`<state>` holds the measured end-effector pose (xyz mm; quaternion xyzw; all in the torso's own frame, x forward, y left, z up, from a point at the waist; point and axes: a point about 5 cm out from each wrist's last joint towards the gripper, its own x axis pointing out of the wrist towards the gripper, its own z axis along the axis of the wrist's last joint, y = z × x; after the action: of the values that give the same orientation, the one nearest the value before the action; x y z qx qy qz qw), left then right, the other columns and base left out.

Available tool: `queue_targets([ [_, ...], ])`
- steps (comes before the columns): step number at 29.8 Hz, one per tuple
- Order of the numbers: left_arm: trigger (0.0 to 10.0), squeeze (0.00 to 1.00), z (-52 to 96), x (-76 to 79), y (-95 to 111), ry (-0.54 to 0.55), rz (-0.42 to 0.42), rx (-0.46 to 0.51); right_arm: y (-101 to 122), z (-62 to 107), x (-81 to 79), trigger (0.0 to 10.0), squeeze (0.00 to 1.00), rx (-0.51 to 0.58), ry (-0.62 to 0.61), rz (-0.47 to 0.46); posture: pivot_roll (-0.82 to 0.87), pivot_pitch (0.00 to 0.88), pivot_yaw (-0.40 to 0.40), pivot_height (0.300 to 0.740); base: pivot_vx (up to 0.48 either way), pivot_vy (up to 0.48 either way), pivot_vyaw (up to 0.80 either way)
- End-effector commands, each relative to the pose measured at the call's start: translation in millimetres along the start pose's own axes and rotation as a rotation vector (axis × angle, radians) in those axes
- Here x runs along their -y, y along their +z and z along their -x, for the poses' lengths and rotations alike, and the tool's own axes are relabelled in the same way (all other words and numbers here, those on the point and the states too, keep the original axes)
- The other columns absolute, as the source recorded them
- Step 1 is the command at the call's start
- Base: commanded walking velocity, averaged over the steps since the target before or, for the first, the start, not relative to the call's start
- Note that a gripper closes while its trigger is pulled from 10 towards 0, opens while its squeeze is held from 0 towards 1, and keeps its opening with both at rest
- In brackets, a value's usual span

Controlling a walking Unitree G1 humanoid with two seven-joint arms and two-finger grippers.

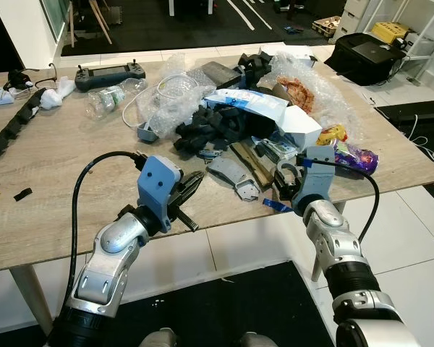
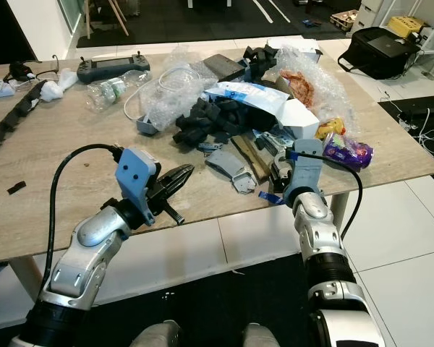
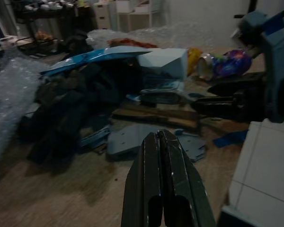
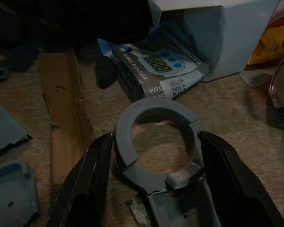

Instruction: Picking trash to rubbish bin

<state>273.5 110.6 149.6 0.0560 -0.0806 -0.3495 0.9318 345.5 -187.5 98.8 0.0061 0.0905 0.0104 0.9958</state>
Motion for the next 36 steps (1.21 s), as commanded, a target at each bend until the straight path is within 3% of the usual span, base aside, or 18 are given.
queue_targets([
  [1, 10.0, 0.00, -1.3, 4.2, -1, -0.034, 0.014, -0.003, -2, -0.1, 5.4, 10.0, 0.00, -0.010, -0.012, -0.002, 0.05, 0.011, -0.003, 0.740, 0.000, 0.000, 0.00],
  [4, 10.0, 0.00, -1.3, 9.1, 0, -0.071, 0.018, -0.001, -4, -2.1, 6.1, 10.0, 0.00, -0.025, -0.010, -0.009, 0.06, 0.012, -0.002, 0.740, 0.000, 0.000, 0.00],
  [5, 10.0, 0.00, -1.4, 8.3, 0, -0.068, 0.011, -0.004, -5, -3.2, 7.0, 8.5, 0.00, -0.033, -0.009, -0.015, 0.06, 0.013, -0.002, 0.740, 0.000, 0.000, 0.00],
  [6, 10.0, 0.00, -1.4, 8.3, 0, -0.068, 0.011, -0.004, -5, -3.2, 7.0, 8.5, 0.00, -0.033, -0.009, -0.015, 0.06, 0.013, -0.002, 0.740, 0.000, 0.000, 0.00],
  [7, 10.0, 0.00, -1.6, 5.8, 0, -0.053, 0.003, -0.004, -5, -3.7, 7.3, 4.2, 0.00, -0.034, -0.007, -0.017, 0.06, 0.017, -0.002, 0.740, 0.000, 0.000, 0.00],
  [8, 10.0, 0.00, -1.6, 5.8, 0, -0.053, 0.003, -0.004, -5, -3.7, 7.3, 4.2, 0.00, -0.034, -0.007, -0.017, 0.06, 0.017, -0.002, 0.740, 0.000, 0.000, 0.00],
  [9, 10.0, 0.00, -1.8, 4.1, 0, -0.046, -0.001, -0.006, -4, -4.2, 7.6, 0.0, 0.00, -0.031, -0.004, -0.020, 0.06, 0.017, -0.002, 0.740, 0.000, 0.000, 0.00],
  [26, 10.0, 0.00, -1.2, 1.9, 0, -0.037, -0.002, -0.008, 2, -6.4, 9.3, 0.0, 0.00, 0.004, 0.005, -0.032, 0.06, 0.023, 0.000, 0.740, 0.000, 0.000, 0.00],
  [33, 10.0, 0.00, -1.5, 1.5, 0, -0.031, -0.001, -0.006, 18, -7.0, 5.1, 0.0, 0.00, 0.082, 0.033, -0.052, 0.06, 0.029, -0.002, 0.740, 0.000, 0.000, 0.00],
  [36, 10.0, 0.00, -1.1, 1.2, 1, -0.028, 0.001, -0.004, 36, -3.6, -3.7, 0.0, 0.00, 0.181, 0.093, -0.090, 0.06, 0.031, -0.001, 0.740, 0.000, 0.000, 0.00],
])
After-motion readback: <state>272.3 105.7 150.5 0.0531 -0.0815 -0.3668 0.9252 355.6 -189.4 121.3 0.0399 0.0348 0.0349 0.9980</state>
